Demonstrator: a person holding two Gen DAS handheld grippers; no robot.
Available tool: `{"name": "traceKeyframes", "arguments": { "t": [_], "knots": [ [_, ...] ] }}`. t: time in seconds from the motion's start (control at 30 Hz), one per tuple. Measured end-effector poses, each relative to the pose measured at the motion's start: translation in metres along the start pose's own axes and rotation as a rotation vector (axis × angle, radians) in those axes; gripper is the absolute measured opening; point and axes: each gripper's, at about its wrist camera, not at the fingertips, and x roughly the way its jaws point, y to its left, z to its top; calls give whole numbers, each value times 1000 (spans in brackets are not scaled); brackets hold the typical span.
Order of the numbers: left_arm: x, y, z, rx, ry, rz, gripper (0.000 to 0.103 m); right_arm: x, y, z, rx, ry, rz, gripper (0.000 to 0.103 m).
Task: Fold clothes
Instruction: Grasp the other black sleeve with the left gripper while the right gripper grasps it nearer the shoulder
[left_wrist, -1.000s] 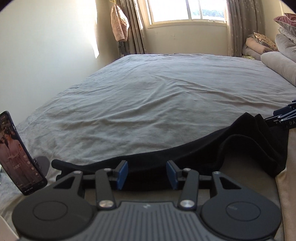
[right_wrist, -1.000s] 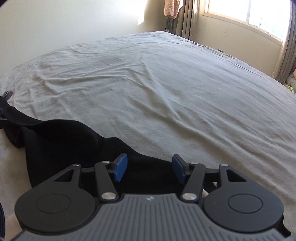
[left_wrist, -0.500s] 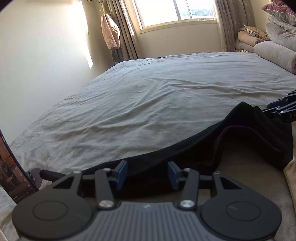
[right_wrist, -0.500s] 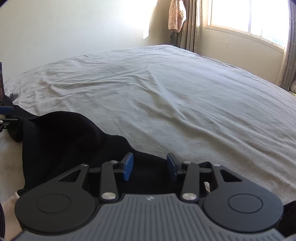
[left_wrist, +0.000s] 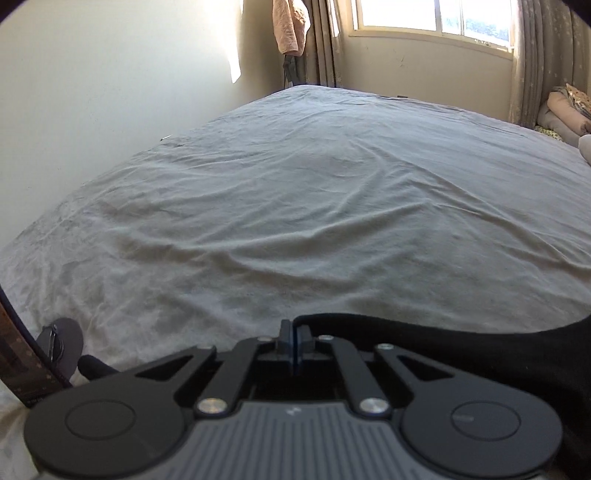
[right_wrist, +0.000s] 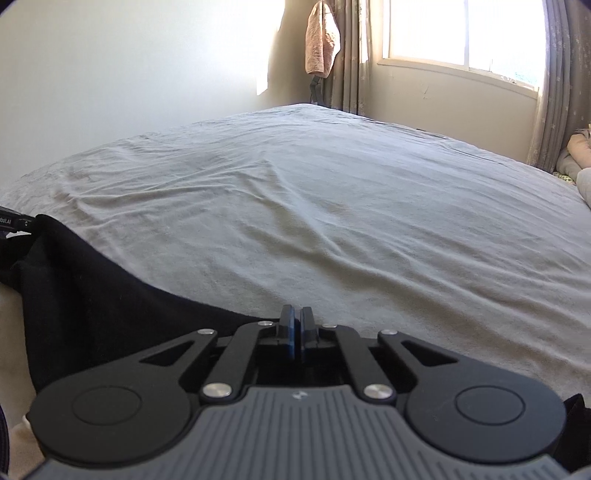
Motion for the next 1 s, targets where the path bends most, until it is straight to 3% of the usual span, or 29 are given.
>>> {"name": "traceKeyframes", "arguments": {
  "t": [0.1, 0.2, 0.3, 0.4, 0.53, 0.67, 0.73, 0.87, 1.0],
  "knots": [
    [26, -8, 12, 46, 52, 26, 2, 1, -4, 1, 9, -1, -53, 0],
    [41, -14, 16, 64, 66, 51, 3, 4, -6, -1, 4, 20, -40, 0],
    [45, -15, 17, 60, 45, 98, 16, 1, -4, 0, 0, 10, -53, 5],
    [47, -12, 17, 83, -1, 198, 45, 0, -2, 1, -3, 9, -55, 7],
    [51, 3, 21, 108, -26, 338, 45, 1, -1, 1, -7, 10, -56, 9],
    [33, 22, 23, 34, -28, 341, 46, -1, -1, 3, 5, -4, -46, 14],
    [17, 22, 22, -9, -61, 335, 52, -2, 0, 4, 6, -9, -43, 18],
    [-7, 12, 13, -107, -128, 340, 61, -3, 4, 5, 3, -14, -31, 35],
    [-19, 20, -4, -171, -111, 316, 62, -2, 9, 6, -17, -8, -26, 35]
  ]
}}
